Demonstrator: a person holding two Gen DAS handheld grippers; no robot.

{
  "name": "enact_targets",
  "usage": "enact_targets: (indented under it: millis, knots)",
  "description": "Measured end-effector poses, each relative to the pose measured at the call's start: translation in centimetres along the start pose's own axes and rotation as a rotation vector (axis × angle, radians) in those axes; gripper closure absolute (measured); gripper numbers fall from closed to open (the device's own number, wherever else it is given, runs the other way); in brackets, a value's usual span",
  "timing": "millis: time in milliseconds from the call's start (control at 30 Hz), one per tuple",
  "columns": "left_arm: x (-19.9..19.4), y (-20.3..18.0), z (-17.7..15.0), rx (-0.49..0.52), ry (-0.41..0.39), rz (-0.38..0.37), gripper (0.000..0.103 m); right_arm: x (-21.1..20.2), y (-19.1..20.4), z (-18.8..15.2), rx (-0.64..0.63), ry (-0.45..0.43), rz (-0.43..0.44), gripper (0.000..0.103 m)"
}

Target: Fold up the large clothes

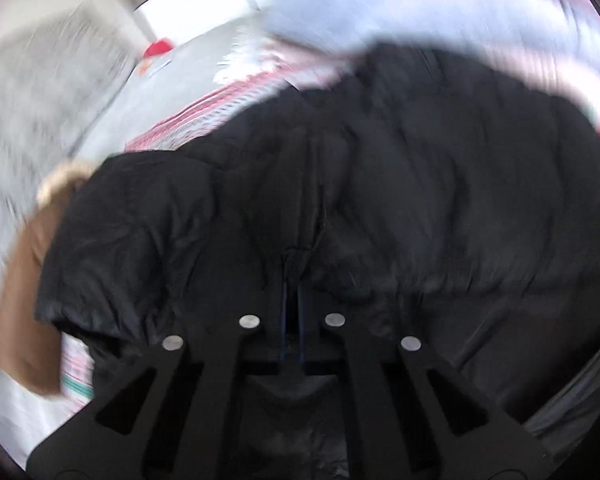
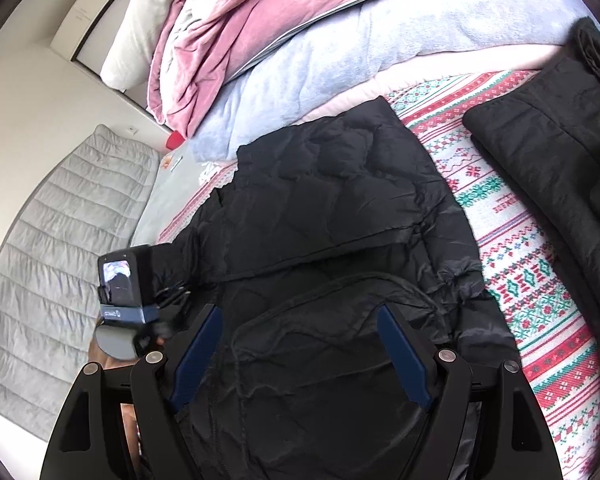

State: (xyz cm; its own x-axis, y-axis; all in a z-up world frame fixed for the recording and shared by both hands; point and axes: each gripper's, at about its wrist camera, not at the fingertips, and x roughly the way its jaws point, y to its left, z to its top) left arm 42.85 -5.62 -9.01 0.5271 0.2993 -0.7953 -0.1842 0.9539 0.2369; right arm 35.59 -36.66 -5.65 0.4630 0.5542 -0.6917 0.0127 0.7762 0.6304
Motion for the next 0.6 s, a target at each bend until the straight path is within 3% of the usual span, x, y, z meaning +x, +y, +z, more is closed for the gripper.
enact_targets:
  millis: [133,300,367,467,600]
  knots:
    - [-4.9,3.6,1.7,-0.130,-0.135,-0.054,0.099,-0.7,-1.0,0.4,0.023,-0.025,-0.004,0.022]
    - [-8.5,3.6,3.3,-0.192,-0.208,-0.195,0.099,-0.4,-1.5,0.7,0.048,-0.021,0.000,0.022]
    - [-8.5,2.0,3.9,-0.178,-0.202,-0.249,0.099,-0.4,-1.4,0.7,0.050,-0.016,0.004,0.022]
    - [-8.1,-1.5,3.9,-0.105,-0.188,-0.241,0.099,-0.7,-1.2,0.6,0.036,-0.028,0.005,0.022]
    - [-4.3,-5.0,2.8,-0.104,-0.087,-0.297,0.098,-0.5,-1.7,0.7,0.057,-0.026,-0.005,0.022]
